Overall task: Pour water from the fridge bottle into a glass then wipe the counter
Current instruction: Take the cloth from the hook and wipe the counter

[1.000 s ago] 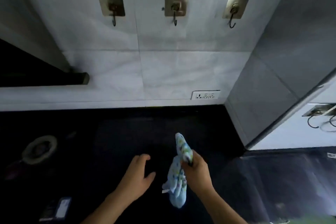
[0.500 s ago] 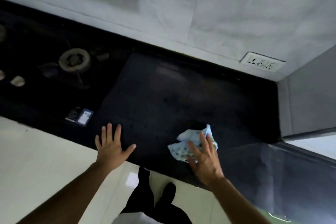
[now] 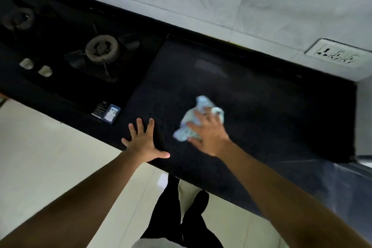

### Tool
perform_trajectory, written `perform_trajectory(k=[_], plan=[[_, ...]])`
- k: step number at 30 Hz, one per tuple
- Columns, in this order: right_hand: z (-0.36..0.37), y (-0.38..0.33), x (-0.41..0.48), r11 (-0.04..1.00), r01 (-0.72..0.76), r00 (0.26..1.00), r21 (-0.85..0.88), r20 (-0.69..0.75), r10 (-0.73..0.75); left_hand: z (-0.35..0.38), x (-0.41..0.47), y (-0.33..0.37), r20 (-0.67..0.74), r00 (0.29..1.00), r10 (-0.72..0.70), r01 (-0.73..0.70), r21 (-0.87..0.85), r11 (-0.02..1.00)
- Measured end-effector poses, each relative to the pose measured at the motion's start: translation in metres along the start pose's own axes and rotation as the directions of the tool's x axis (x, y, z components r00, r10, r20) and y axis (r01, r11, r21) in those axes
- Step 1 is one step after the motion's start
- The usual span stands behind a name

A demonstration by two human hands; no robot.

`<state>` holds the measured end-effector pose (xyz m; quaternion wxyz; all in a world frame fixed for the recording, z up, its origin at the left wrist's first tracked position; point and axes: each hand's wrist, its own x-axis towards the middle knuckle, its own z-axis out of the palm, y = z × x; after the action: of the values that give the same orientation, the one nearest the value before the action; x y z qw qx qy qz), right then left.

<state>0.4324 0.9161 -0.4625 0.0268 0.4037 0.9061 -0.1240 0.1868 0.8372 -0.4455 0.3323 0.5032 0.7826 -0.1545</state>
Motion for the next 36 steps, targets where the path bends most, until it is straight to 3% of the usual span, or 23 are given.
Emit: perform_trajectory(k=[2,3,4,5,6,8,9,10,12,14,16,18,20,21,23,24,25,26,27,29,30,33,36], plan=[[0.002,0.006,0.001,0.941,0.327,0.945,-0.086,0.017,-0.327,-0.002,0.000,0.002,0.003,1.000,-0.005,0.005,0.003,1.000],[0.001,0.022,0.002,0.933,0.342,0.938,-0.113,-0.017,-0.346,-0.002,0.000,0.002,0.006,1.000,-0.011,0.011,0.002,1.000],[0.000,0.042,0.000,0.964,0.246,0.965,-0.106,-0.064,-0.253,-0.003,0.000,0.003,0.011,1.000,-0.016,0.016,0.001,1.000],[-0.001,0.061,-0.004,0.998,0.047,0.992,-0.053,-0.111,-0.052,-0.004,0.001,0.004,0.016,1.000,-0.019,0.019,0.002,1.000],[-0.003,0.078,-0.009,0.970,-0.241,0.958,0.038,-0.152,0.244,-0.004,0.001,0.004,0.019,1.000,-0.020,0.020,0.007,1.000],[-0.009,0.087,-0.021,0.623,-0.711,0.614,0.325,-0.145,0.776,-0.004,0.002,0.005,0.024,1.000,-0.017,0.016,0.018,1.000],[-0.011,0.075,-0.027,0.485,-0.776,0.484,0.403,-0.111,0.868,-0.004,0.003,0.005,0.025,1.000,-0.015,0.014,0.022,1.000],[-0.006,0.057,-0.037,0.491,-0.771,0.476,0.406,-0.143,0.867,-0.004,0.003,0.004,0.022,1.000,-0.014,0.013,0.024,1.000],[0.016,0.015,-0.069,0.749,-0.587,0.712,0.306,-0.244,0.658,-0.004,0.003,0.005,0.017,1.000,-0.008,0.007,0.028,1.000],[0.039,-0.026,-0.105,0.974,-0.173,0.953,0.149,-0.225,0.204,-0.005,0.003,0.004,0.017,1.000,-0.012,0.011,0.021,1.000],[0.041,-0.022,-0.122,0.983,0.182,0.976,0.039,-0.129,-0.176,-0.006,0.002,0.005,0.018,1.000,-0.012,0.011,0.024,1.000],[0.029,0.007,-0.130,0.982,0.189,0.975,-0.014,-0.120,-0.189,-0.006,0.001,0.005,0.020,1.000,-0.015,0.014,0.025,1.000],[0.021,0.037,-0.154,0.985,-0.154,0.971,0.084,-0.172,0.167,-0.007,0.001,0.006,0.023,1.000,-0.021,0.021,0.027,0.999],[0.019,0.049,-0.172,0.900,-0.404,0.882,0.165,-0.191,0.431,-0.006,0.001,0.006,0.020,1.000,-0.019,0.018,0.031,0.999],[0.018,0.049,-0.200,0.549,-0.761,0.518,0.347,-0.184,0.835,-0.005,0.003,0.006,0.014,1.000,-0.019,0.018,0.029,0.999],[0.022,0.035,-0.206,0.406,-0.830,0.374,0.383,-0.159,0.914,-0.005,0.003,0.006,0.017,1.000,-0.021,0.021,0.027,0.999],[0.026,0.014,-0.206,0.362,-0.847,0.336,0.390,-0.135,0.932,-0.006,0.001,0.006,0.018,1.000,-0.023,0.022,0.030,0.999],[0.029,-0.011,-0.199,0.422,-0.826,0.411,0.375,-0.113,0.905,-0.006,0.001,0.007,0.015,1.000,-0.020,0.020,0.031,0.999],[0.030,-0.036,-0.188,0.551,-0.762,0.559,0.341,-0.083,0.825,-0.006,0.001,0.007,0.013,1.000,-0.018,0.018,0.028,0.999],[0.030,-0.072,-0.152,0.812,-0.504,0.840,0.295,-0.051,0.540,-0.006,0.000,0.007,0.010,1.000,-0.020,0.020,0.020,1.000],[0.028,-0.076,-0.123,0.892,-0.364,0.919,0.270,-0.052,0.391,-0.007,0.000,0.008,0.009,1.000,-0.021,0.020,0.020,1.000],[0.013,-0.069,-0.026,0.978,-0.034,0.998,0.204,-0.048,0.044,-0.010,-0.004,0.011,0.022,0.999,-0.030,0.030,0.023,0.999],[-0.007,-0.026,0.040,0.982,0.168,0.981,0.087,0.078,-0.175,-0.010,-0.005,0.011,0.031,0.999,-0.031,0.031,0.017,0.999]])
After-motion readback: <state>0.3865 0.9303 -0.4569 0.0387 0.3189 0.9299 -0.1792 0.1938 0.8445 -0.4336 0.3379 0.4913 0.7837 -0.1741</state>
